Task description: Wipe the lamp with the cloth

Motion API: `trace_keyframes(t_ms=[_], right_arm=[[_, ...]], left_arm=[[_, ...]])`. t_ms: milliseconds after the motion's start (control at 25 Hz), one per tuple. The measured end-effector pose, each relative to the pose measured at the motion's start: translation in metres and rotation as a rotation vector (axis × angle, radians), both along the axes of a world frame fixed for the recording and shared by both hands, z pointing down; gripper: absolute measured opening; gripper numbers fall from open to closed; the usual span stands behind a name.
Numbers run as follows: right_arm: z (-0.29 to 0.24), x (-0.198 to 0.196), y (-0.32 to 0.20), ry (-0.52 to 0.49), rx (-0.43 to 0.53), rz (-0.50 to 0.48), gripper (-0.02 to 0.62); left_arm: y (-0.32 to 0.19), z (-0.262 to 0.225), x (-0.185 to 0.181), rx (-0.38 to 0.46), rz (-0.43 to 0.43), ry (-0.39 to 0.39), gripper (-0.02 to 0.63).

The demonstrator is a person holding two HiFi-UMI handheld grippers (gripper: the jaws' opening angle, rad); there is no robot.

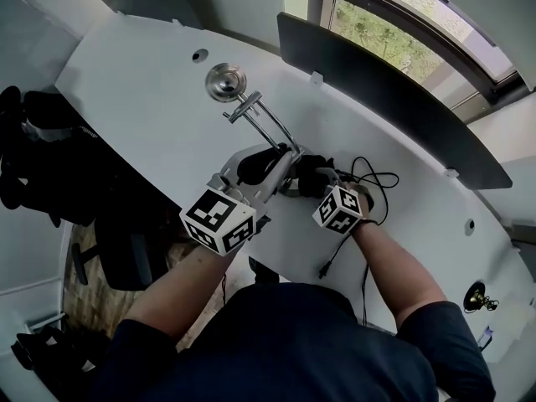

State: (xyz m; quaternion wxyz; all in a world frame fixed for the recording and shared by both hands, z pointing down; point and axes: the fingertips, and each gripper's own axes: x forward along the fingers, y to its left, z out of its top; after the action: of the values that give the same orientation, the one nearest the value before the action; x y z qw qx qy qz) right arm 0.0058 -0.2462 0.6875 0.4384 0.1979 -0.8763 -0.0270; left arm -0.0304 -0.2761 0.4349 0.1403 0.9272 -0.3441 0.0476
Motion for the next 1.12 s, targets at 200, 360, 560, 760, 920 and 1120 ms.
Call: trace_keyframes(t_ms=[200, 360, 560, 760, 920, 1120], right_arm=[[-0.001, -0.018, 0.019, -0.023, -0.052, 0.053, 0.144], [0.000, -0.040, 0.033, -0.021, -0.065, 0.032, 0.143], [-0.001, -0.069, 0.034, -0.022, -0.067, 0.010, 0.143], [0.000, -0.078, 0.032, -0.016, -0.056, -0.018, 0.143], [0.000, -0.064, 0.038, -0.011, -0.056, -0.042, 0.143], [0.000, -0.031, 0.034, 0.005, -0.055, -0.008, 0.144]], left_arm=[[0.000, 0.001, 0.001, -0.008, 0.014, -0.005, 0.043], [0.001, 0.001, 0.001, -0.010, 0.019, -0.013, 0.043], [0.002, 0.000, 0.001, -0.011, 0.025, -0.022, 0.043], [0.002, 0.000, 0.002, -0.010, 0.031, -0.025, 0.043], [0.001, 0.000, 0.002, -0.011, 0.027, -0.016, 0.043], [0.001, 0.000, 0.001, -0.011, 0.018, -0.015, 0.043]])
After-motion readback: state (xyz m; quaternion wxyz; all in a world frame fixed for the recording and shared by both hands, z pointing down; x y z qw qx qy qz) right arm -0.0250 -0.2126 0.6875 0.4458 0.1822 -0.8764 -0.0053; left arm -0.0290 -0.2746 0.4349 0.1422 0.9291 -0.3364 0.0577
